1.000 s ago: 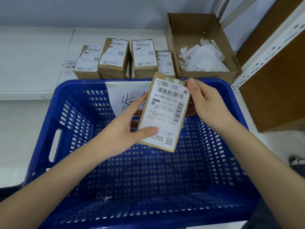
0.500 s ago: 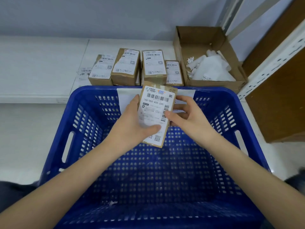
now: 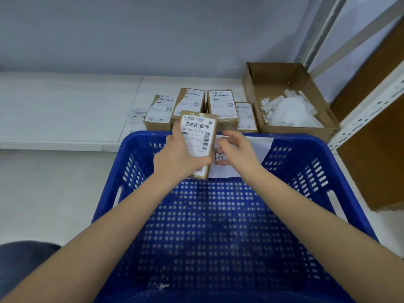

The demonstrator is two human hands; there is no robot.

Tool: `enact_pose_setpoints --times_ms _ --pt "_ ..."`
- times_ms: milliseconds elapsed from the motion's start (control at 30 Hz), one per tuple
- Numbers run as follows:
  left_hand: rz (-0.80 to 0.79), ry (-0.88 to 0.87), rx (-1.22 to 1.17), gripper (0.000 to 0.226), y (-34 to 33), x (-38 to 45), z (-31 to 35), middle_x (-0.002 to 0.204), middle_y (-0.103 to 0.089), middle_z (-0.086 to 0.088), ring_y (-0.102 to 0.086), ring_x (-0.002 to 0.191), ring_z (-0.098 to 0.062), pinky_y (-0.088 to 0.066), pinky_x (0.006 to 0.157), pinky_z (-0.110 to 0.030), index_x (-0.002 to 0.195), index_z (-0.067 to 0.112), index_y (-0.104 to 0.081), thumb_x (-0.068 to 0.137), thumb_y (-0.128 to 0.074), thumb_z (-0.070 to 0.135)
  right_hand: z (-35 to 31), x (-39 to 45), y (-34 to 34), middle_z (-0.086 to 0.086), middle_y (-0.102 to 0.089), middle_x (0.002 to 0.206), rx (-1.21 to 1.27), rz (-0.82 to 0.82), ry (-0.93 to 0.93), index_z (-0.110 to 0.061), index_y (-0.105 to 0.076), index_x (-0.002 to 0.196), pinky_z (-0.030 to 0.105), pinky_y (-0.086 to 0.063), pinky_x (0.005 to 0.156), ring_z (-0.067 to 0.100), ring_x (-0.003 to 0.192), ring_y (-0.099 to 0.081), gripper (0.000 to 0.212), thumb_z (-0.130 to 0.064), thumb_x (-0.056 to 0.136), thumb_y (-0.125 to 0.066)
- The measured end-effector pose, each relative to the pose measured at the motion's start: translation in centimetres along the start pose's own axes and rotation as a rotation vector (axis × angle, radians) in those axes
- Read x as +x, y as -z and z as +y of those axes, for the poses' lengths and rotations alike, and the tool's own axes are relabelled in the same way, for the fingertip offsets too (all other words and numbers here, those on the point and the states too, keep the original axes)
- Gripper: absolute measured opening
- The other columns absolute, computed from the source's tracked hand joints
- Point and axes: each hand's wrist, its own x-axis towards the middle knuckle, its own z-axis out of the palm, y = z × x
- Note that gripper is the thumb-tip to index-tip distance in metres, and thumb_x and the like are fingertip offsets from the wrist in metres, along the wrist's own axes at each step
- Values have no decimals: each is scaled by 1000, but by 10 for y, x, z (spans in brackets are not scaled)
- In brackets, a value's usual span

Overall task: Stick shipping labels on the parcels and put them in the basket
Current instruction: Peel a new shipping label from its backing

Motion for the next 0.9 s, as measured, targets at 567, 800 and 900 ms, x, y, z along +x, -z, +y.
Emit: enact_pose_setpoints --times_ms 567,800,900 --pt "187 -97 252 108 27 110 25 125 -46 -12 -52 111 -29 -33 72 -33 151 21 -10 71 -72 59 -46 136 -4 18 -35 136 -1159 126 141 -13 -34 136 43 -40 93 36 126 -35 59 -44 90 -55" --pt "182 -39 253 90 24 124 16 122 -48 -12 -56 104 -31 -35 71 -34 141 17 -27 73 -68 61 -36 155 -12 17 -33 138 -1201 112 -12 -19 -29 140 42 -41 91 36 123 -41 72 -61 86 -51" --pt "190 -25 260 87 23 128 12 122 -48 -11 -56 103 -31 -35 71 -34 139 17 -29 74 -67 62 -32 156 -14 17 -33 138 -1168 133 -35 -19 -27 141 38 -41 84 35 121 -44 78 -66 84 -50"
